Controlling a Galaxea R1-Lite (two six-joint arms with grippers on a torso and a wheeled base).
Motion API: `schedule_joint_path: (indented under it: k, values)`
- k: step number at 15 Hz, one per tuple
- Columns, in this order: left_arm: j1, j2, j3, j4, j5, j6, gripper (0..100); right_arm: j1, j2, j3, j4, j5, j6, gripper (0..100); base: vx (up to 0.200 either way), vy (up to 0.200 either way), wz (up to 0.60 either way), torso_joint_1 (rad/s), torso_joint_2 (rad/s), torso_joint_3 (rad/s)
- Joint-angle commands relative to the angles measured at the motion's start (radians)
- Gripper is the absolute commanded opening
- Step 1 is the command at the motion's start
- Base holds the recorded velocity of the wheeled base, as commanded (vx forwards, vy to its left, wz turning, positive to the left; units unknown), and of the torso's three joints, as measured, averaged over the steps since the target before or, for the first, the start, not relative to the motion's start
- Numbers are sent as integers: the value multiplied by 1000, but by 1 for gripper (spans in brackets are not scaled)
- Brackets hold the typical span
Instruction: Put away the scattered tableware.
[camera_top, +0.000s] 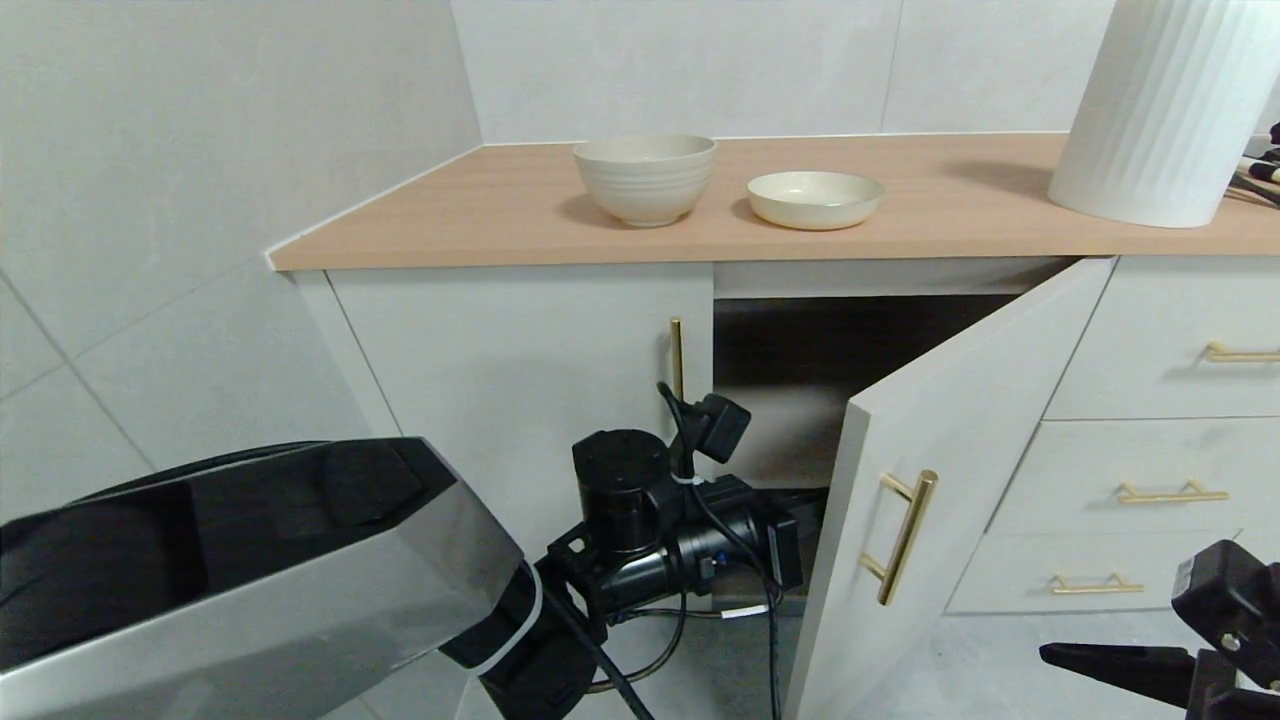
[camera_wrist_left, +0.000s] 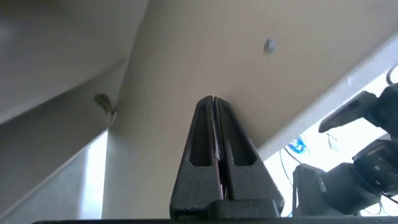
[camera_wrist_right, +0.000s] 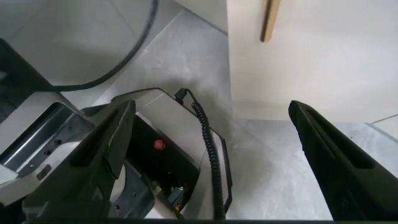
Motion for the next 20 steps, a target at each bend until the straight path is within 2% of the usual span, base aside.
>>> schedule_joint_path:
  k: [1,2,3,4,5,6,7,8,12,13,14,15,16,18,19,20]
  values:
    - [-10,6,-5,-1,1,0,0,3,-3,1,-1,6,0,100,0,0,0,0,0,0]
    - [-50,-6,15,-10,0,24,0,16,-31,6,1,48,0,100,0,0,0,0,0,0]
    - [-116,-28,53,-22,-4,63,0,29,-71,17,1,120,-4,100,0,0,0,0,0,0]
    - [-211,-43,102,-50,-5,84,0,32,-117,29,1,212,-26,100,0,0,0,0,0,0]
    - [-274,-48,142,-76,-7,109,0,32,-145,40,1,290,-50,100,0,0,0,0,0,0]
    - [-274,-48,142,-76,-7,109,0,32,-145,40,1,290,-50,100,0,0,0,0,0,0]
    - [-282,-46,151,-80,-5,135,0,27,-149,55,1,319,-98,100,0,0,0,0,0,0]
    - [-244,-38,134,-80,-2,136,0,26,-149,58,1,321,-107,100,0,0,0,0,0,0]
    - [-185,-57,131,-74,1,135,0,10,-142,47,-8,316,-102,100,0,0,0,0,0,0]
    - [-142,-86,134,-33,3,135,0,-10,-137,26,-7,312,-92,100,0,0,0,0,0,0]
    - [-127,-104,141,-1,3,135,0,-17,-131,18,-7,304,-81,100,0,0,0,0,0,0]
    - [-73,-181,174,114,3,138,0,-37,-103,-8,-11,255,-38,100,0,0,0,0,0,0]
    - [-58,-203,180,145,3,139,0,-39,-99,-14,-11,239,-21,100,0,0,0,0,0,0]
    - [29,-338,202,286,4,141,0,-39,-73,-45,-11,181,42,100,0,0,0,0,0,0]
    - [63,-400,203,363,4,152,0,-39,-71,-43,-10,170,45,100,0,0,0,0,0,0]
    - [102,-463,203,453,4,181,0,-39,-65,-43,-10,157,45,100,0,0,0,0,0,0]
